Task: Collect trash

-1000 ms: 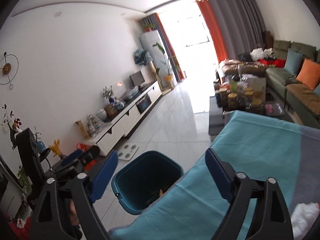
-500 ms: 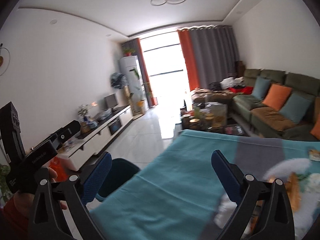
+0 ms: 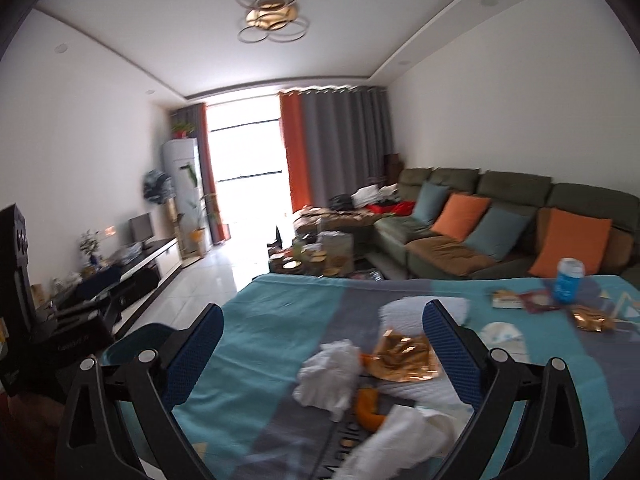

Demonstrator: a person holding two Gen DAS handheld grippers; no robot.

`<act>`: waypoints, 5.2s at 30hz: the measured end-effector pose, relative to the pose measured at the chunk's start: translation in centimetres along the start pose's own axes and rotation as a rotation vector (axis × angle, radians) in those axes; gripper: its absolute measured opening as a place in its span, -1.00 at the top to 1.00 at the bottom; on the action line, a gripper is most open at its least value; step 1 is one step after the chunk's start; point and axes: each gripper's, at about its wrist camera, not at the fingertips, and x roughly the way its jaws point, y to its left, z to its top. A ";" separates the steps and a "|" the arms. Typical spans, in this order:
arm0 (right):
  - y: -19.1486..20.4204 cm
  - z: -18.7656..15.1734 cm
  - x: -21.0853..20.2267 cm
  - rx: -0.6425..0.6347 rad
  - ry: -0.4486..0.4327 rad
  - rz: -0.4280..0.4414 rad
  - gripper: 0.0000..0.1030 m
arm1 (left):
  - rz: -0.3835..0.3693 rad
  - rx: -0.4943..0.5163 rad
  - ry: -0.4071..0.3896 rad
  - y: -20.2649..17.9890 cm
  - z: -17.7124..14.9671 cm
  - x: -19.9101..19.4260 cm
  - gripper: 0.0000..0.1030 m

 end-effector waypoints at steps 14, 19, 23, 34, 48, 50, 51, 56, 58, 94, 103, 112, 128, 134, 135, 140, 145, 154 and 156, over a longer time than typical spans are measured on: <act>-2.6 -2.4 -3.0 0.059 0.008 -0.148 -0.87 | -0.137 -0.002 0.049 -3.6 -2.3 1.2 -0.89; -2.5 -3.2 -3.9 0.077 0.028 -0.170 -0.87 | -0.144 0.003 0.056 -3.4 -2.4 0.9 -0.89; -2.3 -3.7 -4.2 0.083 0.045 -0.177 -0.87 | -0.156 -0.008 0.061 -2.9 -2.5 0.5 -0.89; -1.9 -4.3 -4.8 0.091 0.062 -0.198 -0.87 | -0.175 -0.015 0.063 -2.4 -2.2 -0.3 -0.89; -2.1 -4.5 -5.1 0.103 0.082 -0.206 -0.87 | -0.188 -0.004 0.060 -2.6 -1.7 -0.8 -0.89; -2.0 -4.6 -5.1 0.104 0.085 -0.204 -0.87 | -0.188 -0.002 0.060 -2.5 -1.7 -0.8 -0.89; -1.9 -4.6 -5.1 0.103 0.085 -0.204 -0.87 | -0.187 -0.002 0.060 -2.5 -1.8 -0.8 -0.89; -1.9 -4.7 -4.9 0.100 0.092 -0.207 -0.87 | -0.187 -0.002 0.064 -2.5 -1.9 -0.7 -0.89; -1.9 -4.8 -4.8 0.100 0.098 -0.207 -0.87 | -0.184 -0.002 0.069 -2.3 -1.9 -0.6 -0.89; -2.3 -5.6 -6.9 0.119 0.085 -0.242 -0.87 | -0.210 0.027 0.061 -2.9 -1.7 -0.6 -0.89; -2.1 -5.5 -8.2 0.120 0.047 -0.240 -0.87 | -0.215 0.039 0.037 -3.3 -1.5 -1.9 -0.89; -2.1 -5.4 -8.7 0.118 0.031 -0.239 -0.87 | -0.215 0.041 0.026 -3.5 -1.4 -2.7 -0.89; -1.7 -5.4 -9.9 0.114 -0.005 -0.226 -0.87 | -0.225 0.052 0.005 -3.9 -0.8 -3.9 -0.89; -1.8 -5.5 -9.4 0.120 0.011 -0.214 -0.87 | -0.215 0.055 0.000 -3.9 -0.6 -3.8 -0.89; -1.9 -5.5 -9.3 0.123 0.013 -0.213 -0.87 | -0.214 0.054 0.004 -3.9 -0.6 -3.7 -0.89; -2.0 -6.1 -8.1 0.138 0.062 -0.208 -0.87 | -0.204 0.050 0.033 -3.5 -1.0 -2.5 -0.89; -2.6 -7.1 -5.4 0.164 0.159 -0.201 -0.87 | -0.186 0.048 0.116 -3.1 -1.9 0.6 -0.89; -3.1 -9.2 0.8 0.189 0.360 -0.158 -0.56 | -0.220 0.072 0.301 -4.5 -4.7 9.1 -0.89; -2.9 -9.4 1.6 0.185 0.384 -0.147 -0.40 | -0.228 0.067 0.340 -4.9 -5.1 10.8 -0.89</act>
